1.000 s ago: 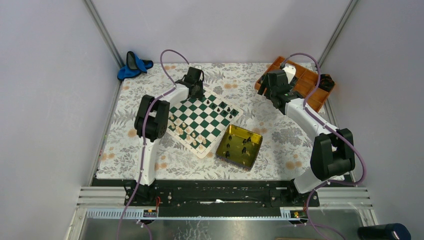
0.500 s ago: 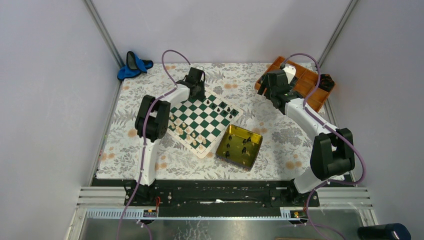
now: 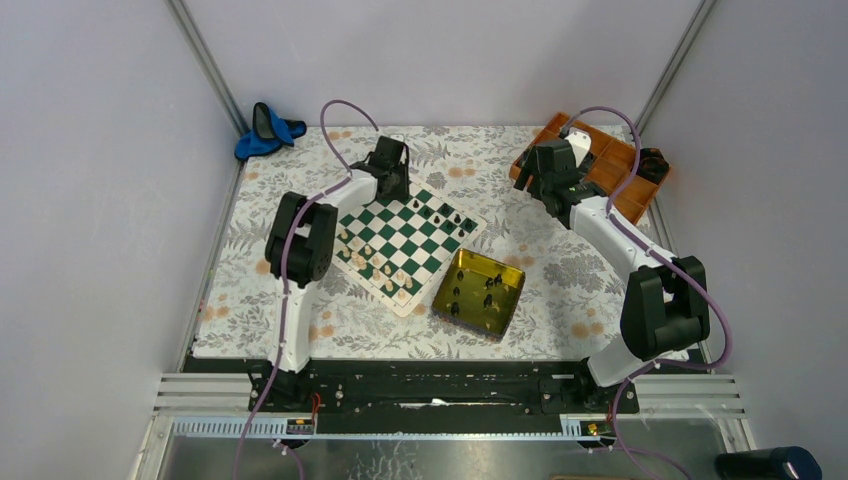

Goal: Set up the chess pieces on the board
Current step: Place the chess piece on the chessboard.

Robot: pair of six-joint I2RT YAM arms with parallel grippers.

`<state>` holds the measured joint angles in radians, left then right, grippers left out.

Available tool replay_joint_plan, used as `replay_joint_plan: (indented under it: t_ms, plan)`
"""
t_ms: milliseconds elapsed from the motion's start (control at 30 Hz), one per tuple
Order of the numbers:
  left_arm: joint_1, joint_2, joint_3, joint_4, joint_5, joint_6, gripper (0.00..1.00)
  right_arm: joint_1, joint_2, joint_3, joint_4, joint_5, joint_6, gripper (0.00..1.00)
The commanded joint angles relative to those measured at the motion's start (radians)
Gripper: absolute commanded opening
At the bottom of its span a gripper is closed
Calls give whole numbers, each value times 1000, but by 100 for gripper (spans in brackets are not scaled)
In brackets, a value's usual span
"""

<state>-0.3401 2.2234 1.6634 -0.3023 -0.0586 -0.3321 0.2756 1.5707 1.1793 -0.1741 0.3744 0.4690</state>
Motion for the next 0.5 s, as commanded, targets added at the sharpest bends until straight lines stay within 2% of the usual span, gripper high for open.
replay_joint_plan:
  t_ms: [0,300,467]
  plan:
    - [-5,-101,-36,39,-50,-10,42,-6,-43,6,12,0,7,86]
    - [-12,-301,-183,75,-83,-23,43,-5,-78,-26,14,8,7,86]
    - [-54,-474,-322,82,-51,-46,38,-6,-101,-42,16,72,-5,85]
